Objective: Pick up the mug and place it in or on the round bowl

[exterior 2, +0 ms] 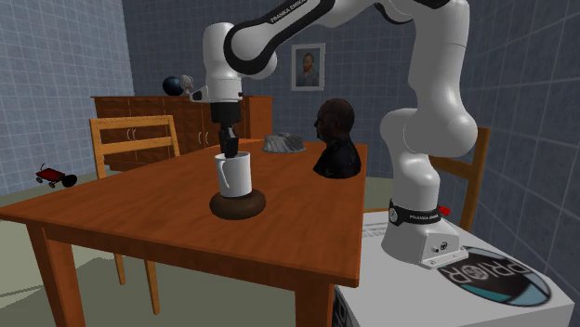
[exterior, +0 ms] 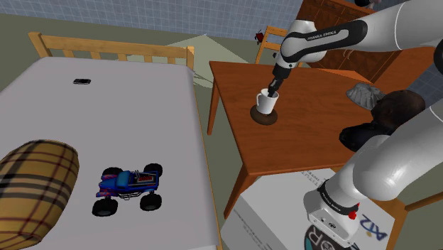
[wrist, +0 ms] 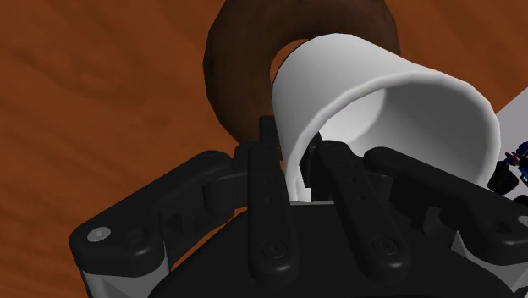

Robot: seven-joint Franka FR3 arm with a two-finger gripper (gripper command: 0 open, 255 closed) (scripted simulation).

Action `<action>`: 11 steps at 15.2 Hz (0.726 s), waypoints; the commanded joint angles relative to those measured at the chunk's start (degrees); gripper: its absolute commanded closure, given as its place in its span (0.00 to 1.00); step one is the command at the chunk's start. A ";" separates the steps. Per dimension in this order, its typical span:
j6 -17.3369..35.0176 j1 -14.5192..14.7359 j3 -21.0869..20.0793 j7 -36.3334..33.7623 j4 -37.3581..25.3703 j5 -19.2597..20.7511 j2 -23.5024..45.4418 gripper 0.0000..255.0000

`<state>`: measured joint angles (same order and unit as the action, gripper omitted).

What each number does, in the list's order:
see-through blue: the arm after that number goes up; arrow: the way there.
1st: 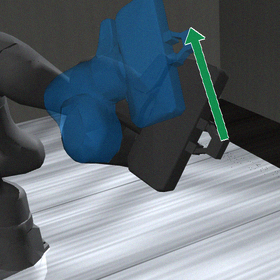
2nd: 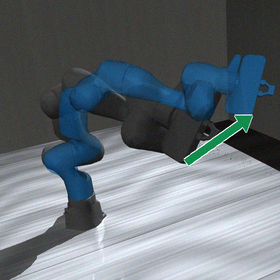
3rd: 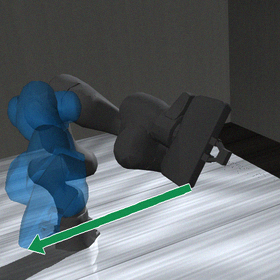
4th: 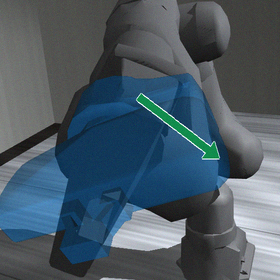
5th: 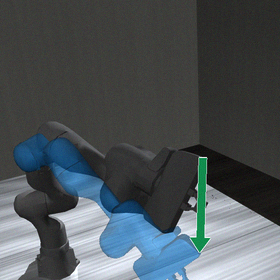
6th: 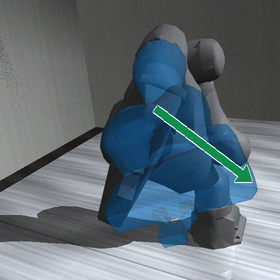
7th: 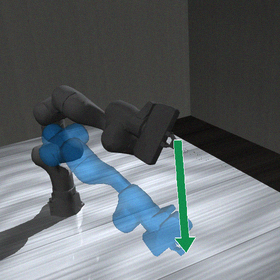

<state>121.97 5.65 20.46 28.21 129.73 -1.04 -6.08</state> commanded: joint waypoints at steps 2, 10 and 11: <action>0.01 0.00 0.00 0.00 -0.01 0.00 0.00 0.00; -5.84 -0.10 -0.17 -0.66 -3.80 0.87 -2.20 0.00; -7.37 -0.13 -0.22 -0.79 -4.91 1.03 -2.65 0.00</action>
<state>116.23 5.50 20.34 27.67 125.91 -0.19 -8.24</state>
